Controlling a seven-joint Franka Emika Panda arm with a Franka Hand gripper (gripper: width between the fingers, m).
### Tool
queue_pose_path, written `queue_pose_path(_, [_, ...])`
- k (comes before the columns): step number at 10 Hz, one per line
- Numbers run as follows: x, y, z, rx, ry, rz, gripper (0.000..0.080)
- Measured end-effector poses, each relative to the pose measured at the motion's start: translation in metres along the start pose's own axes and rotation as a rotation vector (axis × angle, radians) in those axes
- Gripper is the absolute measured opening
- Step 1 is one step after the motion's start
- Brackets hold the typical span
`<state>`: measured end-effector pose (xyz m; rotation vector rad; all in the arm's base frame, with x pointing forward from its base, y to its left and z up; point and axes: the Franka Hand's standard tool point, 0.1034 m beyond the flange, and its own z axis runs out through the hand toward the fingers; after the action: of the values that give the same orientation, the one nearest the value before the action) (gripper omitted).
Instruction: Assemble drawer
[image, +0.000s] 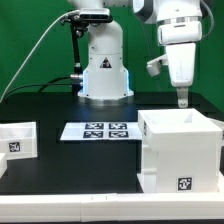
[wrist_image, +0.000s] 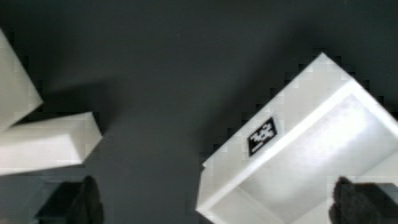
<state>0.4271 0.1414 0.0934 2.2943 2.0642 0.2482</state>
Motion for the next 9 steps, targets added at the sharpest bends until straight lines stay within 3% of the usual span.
queue_pose_path(1, [0.005, -0.001, 0.001, -0.022, -0.006, -0.166, 0.0649])
queue_pose_path(3, [0.017, -0.01, 0.005, -0.032, -0.026, -0.46, 0.0649])
queue_pose_path(5, [-0.001, -0.006, 0.007, 0.011, -0.055, -0.539, 0.0648])
queue_pose_path(8, [0.001, -0.012, 0.009, 0.019, -0.06, -0.498, 0.0649])
queue_pose_path(9, [0.006, -0.024, 0.012, 0.039, -0.081, -0.492, 0.0648])
